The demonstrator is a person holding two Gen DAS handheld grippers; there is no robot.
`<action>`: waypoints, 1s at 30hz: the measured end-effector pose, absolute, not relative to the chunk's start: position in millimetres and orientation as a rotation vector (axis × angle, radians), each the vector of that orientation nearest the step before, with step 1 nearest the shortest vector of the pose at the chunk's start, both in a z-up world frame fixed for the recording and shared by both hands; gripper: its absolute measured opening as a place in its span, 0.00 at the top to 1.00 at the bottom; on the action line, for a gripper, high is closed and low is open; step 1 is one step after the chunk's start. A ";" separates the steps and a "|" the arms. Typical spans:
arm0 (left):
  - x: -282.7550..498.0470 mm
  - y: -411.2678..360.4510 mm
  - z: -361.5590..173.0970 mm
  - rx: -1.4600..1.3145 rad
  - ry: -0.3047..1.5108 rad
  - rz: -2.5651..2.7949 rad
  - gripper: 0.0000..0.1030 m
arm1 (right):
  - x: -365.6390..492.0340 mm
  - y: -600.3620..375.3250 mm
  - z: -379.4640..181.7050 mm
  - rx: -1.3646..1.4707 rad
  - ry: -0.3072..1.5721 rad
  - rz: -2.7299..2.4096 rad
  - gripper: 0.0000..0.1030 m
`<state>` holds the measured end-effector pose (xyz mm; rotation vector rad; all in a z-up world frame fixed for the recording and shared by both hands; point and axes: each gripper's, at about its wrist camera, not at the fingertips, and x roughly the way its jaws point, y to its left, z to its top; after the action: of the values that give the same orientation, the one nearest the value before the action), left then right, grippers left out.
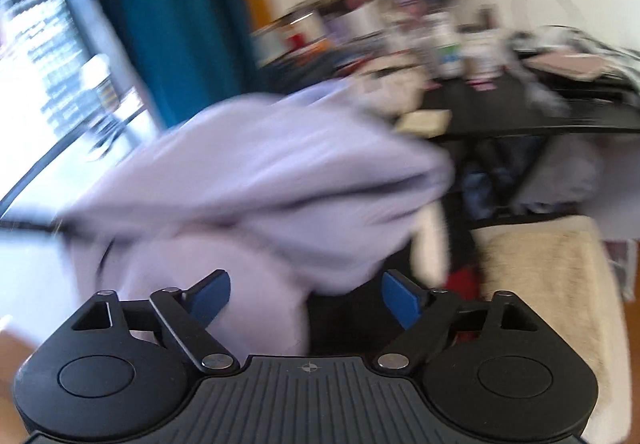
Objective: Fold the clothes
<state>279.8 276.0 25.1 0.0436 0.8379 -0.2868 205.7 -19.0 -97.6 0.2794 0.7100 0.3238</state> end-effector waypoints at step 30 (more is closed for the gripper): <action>277.0 239.6 24.7 0.332 0.661 -0.329 0.14 | 224.0 -49.5 -123.3 0.463 0.630 -0.102 0.75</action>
<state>277.0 239.6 24.7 0.3318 0.6607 -0.3287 224.0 -49.5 -123.3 0.4626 0.6303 -0.1019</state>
